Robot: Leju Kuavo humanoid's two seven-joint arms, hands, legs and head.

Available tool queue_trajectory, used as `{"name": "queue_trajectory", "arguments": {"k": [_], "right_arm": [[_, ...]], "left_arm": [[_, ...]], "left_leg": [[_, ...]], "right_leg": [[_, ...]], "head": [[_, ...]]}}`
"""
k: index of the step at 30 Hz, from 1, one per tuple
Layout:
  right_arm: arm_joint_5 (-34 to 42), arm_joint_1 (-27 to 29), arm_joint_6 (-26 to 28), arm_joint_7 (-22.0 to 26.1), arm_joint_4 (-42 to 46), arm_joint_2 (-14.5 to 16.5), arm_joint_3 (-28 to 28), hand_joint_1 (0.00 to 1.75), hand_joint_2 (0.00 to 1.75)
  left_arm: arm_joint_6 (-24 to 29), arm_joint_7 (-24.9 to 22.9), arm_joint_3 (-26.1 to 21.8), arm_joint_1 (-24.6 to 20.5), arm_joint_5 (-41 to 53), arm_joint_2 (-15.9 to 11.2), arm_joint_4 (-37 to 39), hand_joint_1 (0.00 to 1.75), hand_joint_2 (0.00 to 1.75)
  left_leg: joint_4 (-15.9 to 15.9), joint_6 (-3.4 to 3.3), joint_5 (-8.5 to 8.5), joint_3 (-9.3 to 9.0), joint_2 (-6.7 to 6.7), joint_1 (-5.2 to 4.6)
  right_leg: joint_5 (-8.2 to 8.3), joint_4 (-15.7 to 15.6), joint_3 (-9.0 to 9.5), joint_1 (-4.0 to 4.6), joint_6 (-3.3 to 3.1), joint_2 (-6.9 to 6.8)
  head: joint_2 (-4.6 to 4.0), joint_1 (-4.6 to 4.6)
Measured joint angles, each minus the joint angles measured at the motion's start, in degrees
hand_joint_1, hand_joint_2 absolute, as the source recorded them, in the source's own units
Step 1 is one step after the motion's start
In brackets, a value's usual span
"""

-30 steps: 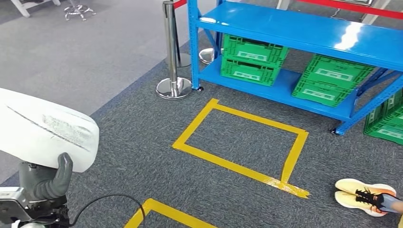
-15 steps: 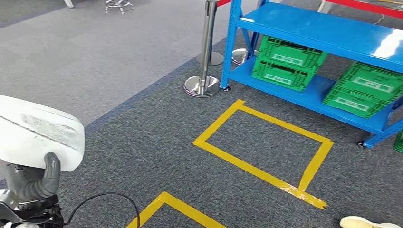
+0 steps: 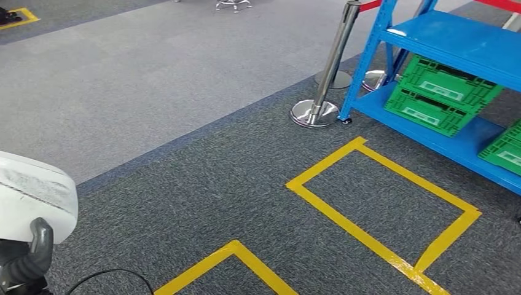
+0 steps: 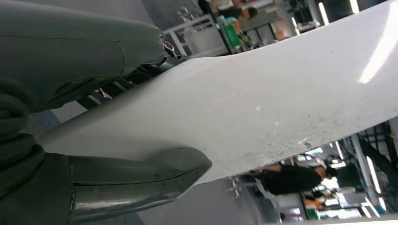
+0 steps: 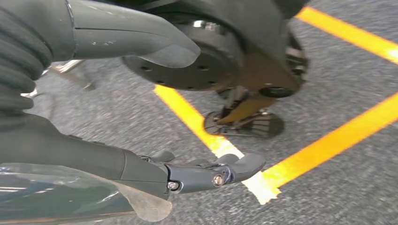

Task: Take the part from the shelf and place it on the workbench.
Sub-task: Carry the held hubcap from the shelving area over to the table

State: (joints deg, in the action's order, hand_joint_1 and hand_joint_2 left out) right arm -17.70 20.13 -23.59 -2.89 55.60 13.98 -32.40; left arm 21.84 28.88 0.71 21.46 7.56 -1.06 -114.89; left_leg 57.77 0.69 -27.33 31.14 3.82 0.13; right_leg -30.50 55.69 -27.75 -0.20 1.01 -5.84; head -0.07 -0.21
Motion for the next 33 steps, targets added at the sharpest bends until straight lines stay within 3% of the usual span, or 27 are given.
{"name": "queue_trajectory", "arguments": {"k": [2, 3, 4, 5, 7, 9, 10, 11, 12, 14, 16, 18, 20, 22, 24, 25, 26, 27, 29, 31, 33], "right_arm": [[1.3, 0.7, 0.3, -0.8, 0.9, -0.3, 0.9, 0.00, 1.75], [2.1, 1.0, 0.5, -1.1, 1.5, -0.4, 1.4, 0.00, 1.75], [2.9, 1.2, 0.6, -1.1, 2.1, -0.5, 1.8, 0.00, 1.75], [3.6, 1.4, 0.7, -0.9, 2.5, -0.6, 2.1, 0.00, 1.75], [5.1, 1.6, 1.0, 0.3, 3.0, -1.0, 2.8, 0.00, 1.75], [6.5, 1.8, 1.4, 1.5, 3.0, -1.5, 3.7, 0.00, 1.75], [7.3, 1.9, 1.7, 1.7, 3.0, -1.8, 4.2, 0.00, 1.75], [8.2, 1.9, 2.2, 1.4, 3.2, -2.1, 4.8, 0.00, 1.75], [9.2, 2.1, 2.7, 0.8, 3.6, -2.4, 5.3, 0.00, 1.75], [11.1, 2.6, 3.5, -0.3, 4.8, -2.8, 6.2, 0.00, 1.75], [12.3, 3.4, 3.9, -1.0, 5.6, -3.0, 7.1, 0.00, 1.75], [12.8, 4.1, 4.1, -1.0, 6.2, -3.2, 7.9, 0.00, 1.75], [13.3, 4.4, 4.4, -0.7, 6.7, -3.5, 8.7, 0.00, 1.75], [13.7, 4.8, 4.8, -0.4, 7.1, -3.7, 9.6, 0.00, 1.75], [13.9, 5.2, 5.1, -0.3, 7.1, -3.9, 10.3, 0.00, 1.75], [14.0, 5.3, 5.2, -0.3, 7.1, -4.0, 10.6, 0.00, 1.75], [14.0, 5.3, 5.3, -0.3, 7.1, -4.1, 10.8, 0.00, 1.75], [14.0, 5.3, 5.3, -0.3, 7.1, -4.2, 11.0, 0.00, 1.75], [14.1, 5.3, 5.4, -0.3, 7.2, -4.4, 11.6, 0.00, 1.75], [14.1, 5.4, 5.7, -0.4, 7.3, -4.6, 12.3, 0.00, 1.75], [14.3, 5.4, 6.3, -0.3, 7.4, -5.0, 13.1, 0.00, 1.75]], "left_arm": [[-0.3, 0.0, -0.9, 1.1, 0.6, 0.5, -0.6, 1.75, 1.75], [-0.5, 0.0, -1.3, 1.6, 1.0, 0.8, -1.0, 1.75, 1.75], [-0.6, 0.1, -1.5, 1.9, 1.4, 1.1, -1.3, 1.75, 1.75], [-0.6, 0.4, -1.7, 2.0, 1.8, 1.3, -1.6, 1.75, 1.75], [-0.2, 1.3, -1.5, 1.8, 2.2, 1.6, -1.9, 1.75, 1.75], [0.8, 2.0, -0.9, 1.3, 2.4, 1.6, -1.9, 1.75, 1.75], [1.4, 2.2, -0.5, 1.0, 2.5, 1.6, -1.9, 1.75, 1.75], [2.1, 2.2, 0.0, 0.6, 2.5, 1.5, -1.9, 1.75, 1.75], [2.8, 2.2, 0.6, 0.2, 2.6, 1.5, -1.9, 1.75, 1.75], [4.0, 2.2, 1.7, -0.4, 2.6, 1.3, -1.9, 1.75, 1.75], [5.0, 2.2, 2.7, -0.9, 2.6, 1.0, -1.9, 1.75, 1.75], [5.6, 2.3, 3.3, -1.1, 2.7, 0.7, -1.9, 1.75, 1.75], [6.1, 2.4, 3.9, -1.4, 2.9, 0.4, -1.9, 1.75, 1.75], [6.8, 2.6, 4.4, -1.9, 3.5, 0.1, -1.9, 1.75, 1.75], [7.3, 2.7, 4.8, -2.2, 4.1, -0.2, -1.9, 1.75, 1.75], [7.4, 2.8, 5.0, -2.2, 4.3, -0.3, -1.9, 1.75, 1.75], [7.5, 2.8, 5.1, -2.2, 4.4, -0.5, -1.9, 1.75, 1.75], [7.6, 2.8, 5.3, -2.2, 4.5, -0.6, -1.9, 1.75, 1.75], [7.8, 2.9, 5.6, -2.2, 4.6, -0.8, -1.9, 1.75, 1.75], [8.1, 3.0, 5.7, -2.3, 4.9, -0.9, -1.9, 1.75, 1.75], [8.6, 3.1, 5.7, -2.3, 5.2, -1.0, -1.9, 1.75, 1.75]], "left_leg": [[-0.3, -1.07, -0.19, 0.19, -0.77, -0.26], [-0.4, -1.52, -0.10, 0.26, -1.32, -0.27], [-0.5, -1.96, 0.05, 0.29, -1.84, -0.24], [-0.7, -2.40, 0.25, 0.32, -2.36, -0.16], [-0.7, -2.98, 0.48, 0.51, -3.45, -0.16], [-0.7, -3.19, 0.57, 0.64, -4.79, -0.35], [-0.7, -3.21, 0.59, 0.63, -5.51, -0.42], [-0.6, -3.22, 0.60, 0.57, -6.26, -0.47], [-0.6, -3.20, 0.60, 0.50, -7.05, -0.48], [-0.2, -2.99, 0.52, 0.61, -8.46, -0.57], [0.2, -2.45, 0.58, 1.08, -9.68, -0.57], [0.3, -1.78, 0.77, 1.59, -10.68, -0.40], [2.1, -1.18, -0.45, 2.47, -9.07, -0.42], [8.3, -0.58, -4.13, 5.14, -5.93, -0.36], [15.6, -0.10, -7.30, 8.33, -4.66, -0.03], [16.9, 0.03, -7.39, 8.84, -4.48, 0.13], [15.9, 0.10, -6.36, 8.20, -4.31, 0.27], [12.8, 0.10, -4.50, 6.49, -3.86, 0.37], [4.7, -0.15, -1.44, 2.23, -1.43, 0.19], [0.8, -0.80, -0.81, 0.34, 0.11, -0.25], [0.5, -1.66, -0.81, 0.50, -0.92, -0.52]], "right_leg": [[-0.25, 0.0, 0.43, 0.04, 0.58, -1.12], [-0.55, 0.1, 0.60, -0.09, 0.94, -1.05], [-1.28, 0.9, 0.45, -0.23, 1.24, -0.03], [-2.62, 2.8, -0.44, -0.33, 1.46, 1.54], [-6.52, 10.5, -4.11, -0.39, 1.52, 4.85], [-8.66, 17.5, -7.81, -0.37, 1.43, 5.74], [-8.03, 18.1, -8.42, -0.36, 1.33, 5.80], [-6.32, 16.3, -7.89, -0.37, 1.22, 5.91], [-3.90, 12.6, -6.40, -0.38, 1.05, 6.34], [-0.44, 4.7, -3.08, -0.55, 0.78, 8.59], [0.20, 1.5, -1.63, -0.60, 0.63, 9.88], [0.38, 1.2, -1.31, -0.57, 0.22, 8.85], [0.72, 0.9, -1.09, -0.70, -0.42, 7.57], [0.76, 0.8, -1.07, -0.68, -0.78, 6.02], [0.62, 0.8, -1.11, -0.58, -0.88, 4.37], [0.54, 0.8, -1.12, -0.57, -0.86, 3.57], [0.44, 0.8, -1.07, -0.57, -0.80, 2.84], [0.30, 0.8, -0.93, -0.58, -0.70, 2.13], [-0.11, 0.9, -0.58, -0.40, -0.26, 0.95], [-0.50, 0.9, -0.33, -0.14, 0.39, -0.10], [-0.68, 0.8, 0.16, -0.19, 1.05, -1.14]], "head": [[0.00, 0.08], [0.00, 0.09], [0.00, 0.16], [0.00, 0.25], [0.00, 0.46], [0.00, 0.45], [0.00, 0.45], [0.00, 0.44], [0.00, 0.45], [0.00, 0.44], [0.00, 0.41], [0.00, 0.41], [0.00, 0.24], [0.00, 0.04], [0.00, -0.01], [0.00, -0.02], [0.00, -0.03], [0.00, -0.02], [0.00, -0.03], [0.00, 0.05], [0.00, 0.10]]}}
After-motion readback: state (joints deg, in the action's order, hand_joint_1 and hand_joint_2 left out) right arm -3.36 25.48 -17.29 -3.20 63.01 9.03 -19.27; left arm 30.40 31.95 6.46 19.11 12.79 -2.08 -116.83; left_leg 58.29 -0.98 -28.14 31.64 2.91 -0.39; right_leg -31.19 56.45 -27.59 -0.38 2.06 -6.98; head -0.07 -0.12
